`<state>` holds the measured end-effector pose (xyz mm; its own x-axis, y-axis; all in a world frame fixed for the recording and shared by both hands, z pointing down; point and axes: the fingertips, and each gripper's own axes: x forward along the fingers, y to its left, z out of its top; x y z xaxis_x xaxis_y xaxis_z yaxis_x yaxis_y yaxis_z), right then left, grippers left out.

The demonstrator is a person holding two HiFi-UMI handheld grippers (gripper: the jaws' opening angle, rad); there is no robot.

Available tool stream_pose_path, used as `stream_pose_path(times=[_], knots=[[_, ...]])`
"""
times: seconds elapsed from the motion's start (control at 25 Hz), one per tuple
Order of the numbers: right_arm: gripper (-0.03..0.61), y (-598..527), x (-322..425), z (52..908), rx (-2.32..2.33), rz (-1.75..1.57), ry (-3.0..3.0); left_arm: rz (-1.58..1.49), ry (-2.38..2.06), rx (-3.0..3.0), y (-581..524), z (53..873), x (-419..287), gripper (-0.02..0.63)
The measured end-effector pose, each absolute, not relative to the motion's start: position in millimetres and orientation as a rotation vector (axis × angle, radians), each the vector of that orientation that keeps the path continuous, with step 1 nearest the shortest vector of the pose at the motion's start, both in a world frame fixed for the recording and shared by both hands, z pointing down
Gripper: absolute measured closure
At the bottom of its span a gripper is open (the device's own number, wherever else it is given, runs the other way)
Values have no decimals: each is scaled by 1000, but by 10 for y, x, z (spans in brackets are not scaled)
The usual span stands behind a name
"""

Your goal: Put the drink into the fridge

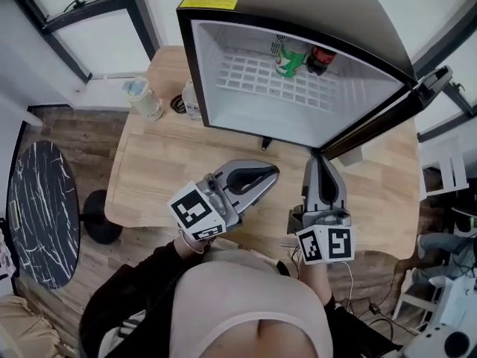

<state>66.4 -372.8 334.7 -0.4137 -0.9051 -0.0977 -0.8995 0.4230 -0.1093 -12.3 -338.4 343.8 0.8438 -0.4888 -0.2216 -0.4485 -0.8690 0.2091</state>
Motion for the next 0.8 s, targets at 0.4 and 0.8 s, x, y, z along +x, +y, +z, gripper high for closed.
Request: stream_pose_path(times=[0.4,0.8], knots=[[545,-2690,741,3444,-1508,-108,2611,-414,-828,2884,-2370,3353,67,601],[545,-1403,882,3419,-1412,-108,2655,-426,-892,2872,-1067,3349,295,601]])
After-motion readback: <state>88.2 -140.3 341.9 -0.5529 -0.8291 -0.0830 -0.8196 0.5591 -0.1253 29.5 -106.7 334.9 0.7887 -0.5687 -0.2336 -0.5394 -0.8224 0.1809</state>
